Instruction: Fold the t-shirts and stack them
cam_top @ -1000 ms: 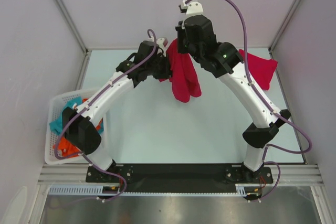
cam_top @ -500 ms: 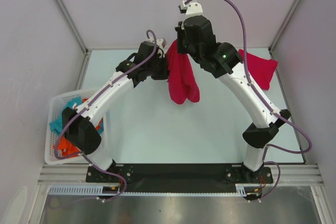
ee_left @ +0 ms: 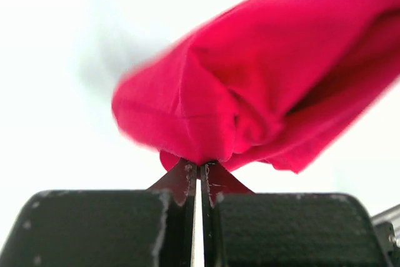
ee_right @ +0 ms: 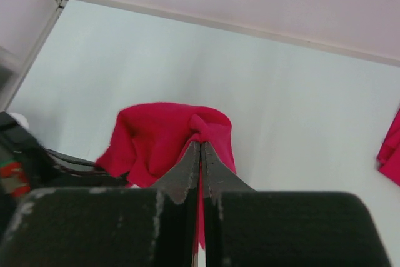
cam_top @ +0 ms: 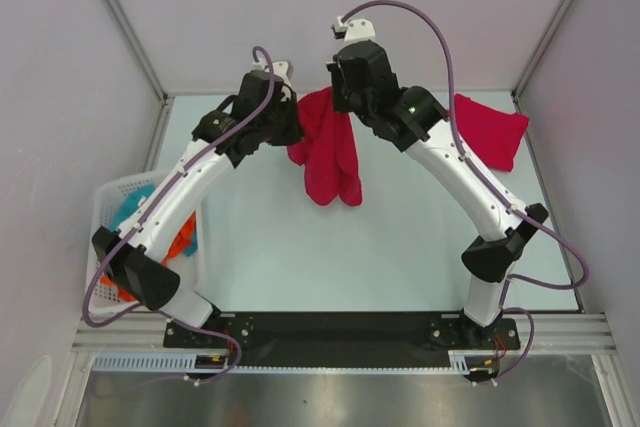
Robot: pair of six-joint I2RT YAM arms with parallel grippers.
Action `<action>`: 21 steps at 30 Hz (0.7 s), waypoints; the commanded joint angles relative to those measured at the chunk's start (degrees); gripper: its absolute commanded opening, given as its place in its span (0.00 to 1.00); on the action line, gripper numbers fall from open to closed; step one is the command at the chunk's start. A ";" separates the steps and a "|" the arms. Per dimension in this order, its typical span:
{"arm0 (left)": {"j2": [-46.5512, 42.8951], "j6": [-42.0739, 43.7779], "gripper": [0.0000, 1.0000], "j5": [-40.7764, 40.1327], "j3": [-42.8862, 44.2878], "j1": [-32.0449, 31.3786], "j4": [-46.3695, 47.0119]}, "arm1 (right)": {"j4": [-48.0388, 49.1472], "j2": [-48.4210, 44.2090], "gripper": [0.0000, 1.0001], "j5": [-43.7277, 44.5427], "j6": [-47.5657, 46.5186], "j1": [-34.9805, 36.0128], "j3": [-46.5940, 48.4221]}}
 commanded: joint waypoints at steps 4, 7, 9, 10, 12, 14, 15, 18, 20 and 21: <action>-3.08 1.99 0.00 -4.56 7.96 0.98 -4.35 | 4.84 -2.07 0.00 -0.03 2.88 -0.65 -7.40; -3.52 2.16 0.00 -5.08 9.89 0.98 -5.75 | 6.07 -2.25 0.00 -1.26 4.55 -0.91 -12.50; -3.79 2.25 0.00 -5.26 10.95 1.07 -6.54 | 6.60 -2.42 0.03 -2.14 5.52 -1.00 -14.70; -3.70 2.43 0.00 -5.35 11.82 1.07 -6.72 | 6.86 -2.43 0.07 -2.23 5.69 -1.09 -16.45; -3.44 2.51 0.00 -5.52 12.70 1.07 -7.69 | 7.13 -2.25 0.28 -2.67 6.13 -1.17 -17.52; -3.17 2.69 0.00 -5.61 13.76 1.07 -8.21 | 7.31 -2.07 0.38 -2.93 6.48 -1.26 -18.49; -3.00 2.69 0.00 -5.61 13.94 1.07 -8.39 | 7.39 -2.07 0.39 -2.93 6.75 -1.18 -18.84; -2.82 2.78 0.00 -6.05 14.99 1.16 -9.01 | 8.18 -2.69 0.42 -3.20 7.27 -1.26 -20.16; -2.38 2.87 0.00 -6.14 16.48 1.42 -9.53 | 8.27 -3.21 0.45 -3.37 7.80 -1.18 -20.77; -2.03 2.95 0.00 -6.14 17.18 1.60 -9.71 | 8.45 -3.39 0.47 -3.37 7.98 -1.18 -20.95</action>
